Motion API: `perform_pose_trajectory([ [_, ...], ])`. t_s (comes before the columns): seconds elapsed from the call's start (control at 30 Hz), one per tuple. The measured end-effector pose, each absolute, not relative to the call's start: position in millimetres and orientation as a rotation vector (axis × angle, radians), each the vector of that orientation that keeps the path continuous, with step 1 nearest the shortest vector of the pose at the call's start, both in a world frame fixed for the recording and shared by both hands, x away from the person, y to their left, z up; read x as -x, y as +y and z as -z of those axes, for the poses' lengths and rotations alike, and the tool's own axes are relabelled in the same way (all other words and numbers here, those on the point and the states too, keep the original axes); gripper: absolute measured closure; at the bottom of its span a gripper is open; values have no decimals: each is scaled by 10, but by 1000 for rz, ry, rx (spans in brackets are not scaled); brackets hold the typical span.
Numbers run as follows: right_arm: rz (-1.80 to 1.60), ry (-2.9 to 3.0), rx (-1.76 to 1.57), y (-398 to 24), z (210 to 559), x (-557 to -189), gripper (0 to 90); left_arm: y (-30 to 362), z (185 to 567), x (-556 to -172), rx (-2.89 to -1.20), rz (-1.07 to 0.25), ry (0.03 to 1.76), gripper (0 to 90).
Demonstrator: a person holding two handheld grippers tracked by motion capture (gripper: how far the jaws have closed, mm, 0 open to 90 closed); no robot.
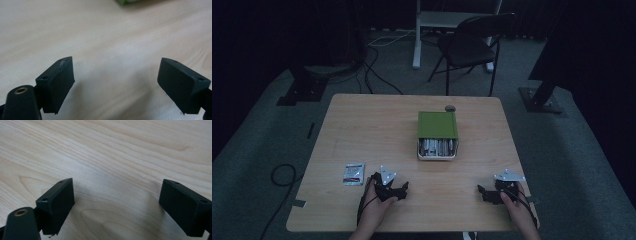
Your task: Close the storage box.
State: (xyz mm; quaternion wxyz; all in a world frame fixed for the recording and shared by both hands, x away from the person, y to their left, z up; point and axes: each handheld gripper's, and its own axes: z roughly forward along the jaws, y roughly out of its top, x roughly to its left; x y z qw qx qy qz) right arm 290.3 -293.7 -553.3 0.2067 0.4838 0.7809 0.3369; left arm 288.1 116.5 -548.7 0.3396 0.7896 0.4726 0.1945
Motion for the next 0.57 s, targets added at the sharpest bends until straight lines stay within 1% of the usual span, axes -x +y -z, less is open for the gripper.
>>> perform_pose_trajectory([
  [0.17, -939, 2177, -1353, -2941, 5533, -2906, 122, 1138, 5493, -2880, -2088, -524, 1224, 147],
  [0.57, -938, 2177, -1353, -2940, 5532, -2906, 122, 1107, 5497, -2890, -2084, -527, 1243, 118],
])
